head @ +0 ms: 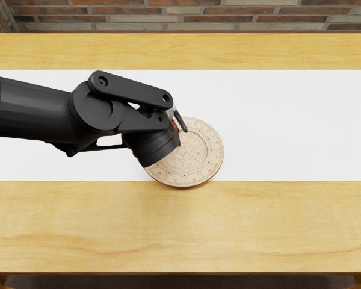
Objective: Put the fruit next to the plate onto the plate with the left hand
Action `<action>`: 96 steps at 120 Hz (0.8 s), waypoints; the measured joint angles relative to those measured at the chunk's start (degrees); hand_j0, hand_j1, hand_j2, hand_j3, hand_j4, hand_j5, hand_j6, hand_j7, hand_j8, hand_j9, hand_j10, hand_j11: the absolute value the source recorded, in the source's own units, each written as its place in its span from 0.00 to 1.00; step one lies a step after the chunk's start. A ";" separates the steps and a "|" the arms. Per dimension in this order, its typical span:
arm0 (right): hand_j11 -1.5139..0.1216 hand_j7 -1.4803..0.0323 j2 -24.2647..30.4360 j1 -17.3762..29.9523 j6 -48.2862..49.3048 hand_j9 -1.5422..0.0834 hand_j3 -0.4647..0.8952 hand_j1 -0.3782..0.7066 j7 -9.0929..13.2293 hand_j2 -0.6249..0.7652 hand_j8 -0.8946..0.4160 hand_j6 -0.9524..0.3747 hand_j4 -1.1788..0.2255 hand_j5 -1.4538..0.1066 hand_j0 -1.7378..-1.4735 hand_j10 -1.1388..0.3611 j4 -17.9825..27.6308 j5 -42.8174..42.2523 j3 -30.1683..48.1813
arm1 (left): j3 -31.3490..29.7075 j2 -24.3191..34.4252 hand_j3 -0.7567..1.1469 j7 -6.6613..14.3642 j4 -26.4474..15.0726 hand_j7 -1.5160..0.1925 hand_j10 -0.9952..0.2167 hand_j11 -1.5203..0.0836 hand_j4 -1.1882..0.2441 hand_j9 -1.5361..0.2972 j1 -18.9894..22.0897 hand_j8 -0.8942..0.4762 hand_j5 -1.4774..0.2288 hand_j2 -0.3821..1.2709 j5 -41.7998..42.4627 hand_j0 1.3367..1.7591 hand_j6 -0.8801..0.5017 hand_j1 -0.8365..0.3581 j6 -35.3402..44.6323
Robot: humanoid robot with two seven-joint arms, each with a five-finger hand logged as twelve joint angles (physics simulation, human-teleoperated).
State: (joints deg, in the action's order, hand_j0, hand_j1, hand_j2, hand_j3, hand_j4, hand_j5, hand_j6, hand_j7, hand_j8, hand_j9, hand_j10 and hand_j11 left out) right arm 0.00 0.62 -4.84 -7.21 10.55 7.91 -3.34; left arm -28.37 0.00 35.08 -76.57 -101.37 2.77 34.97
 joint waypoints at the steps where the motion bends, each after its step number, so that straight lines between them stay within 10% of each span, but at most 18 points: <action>1: 0.90 0.95 0.00 0.00 0.00 0.92 0.34 0.07 0.00 0.44 0.66 0.69 0.81 0.90 0.30 0.74 0.00 0.00 0.00 | 0.04 0.00 0.40 0.00 0.01 0.27 0.56 0.27 0.28 0.25 0.09 0.50 0.25 0.37 -0.02 0.71 0.34 0.32 0.00; 96: 0.90 0.95 0.00 -0.36 0.01 0.92 0.34 0.07 0.00 0.44 0.66 0.69 0.81 0.90 0.30 0.74 0.00 0.00 0.00 | 7.82 0.00 0.40 -0.08 1.35 0.67 0.60 0.71 0.63 0.63 -0.40 0.46 0.65 0.27 -0.22 0.76 0.44 0.71 -3.24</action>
State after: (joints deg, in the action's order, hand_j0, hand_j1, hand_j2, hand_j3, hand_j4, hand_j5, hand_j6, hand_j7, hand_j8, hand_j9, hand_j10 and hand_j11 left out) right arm 0.00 0.26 -4.83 -7.21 10.55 7.91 -3.34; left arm -20.55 0.00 35.00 -75.22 -101.77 2.55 31.73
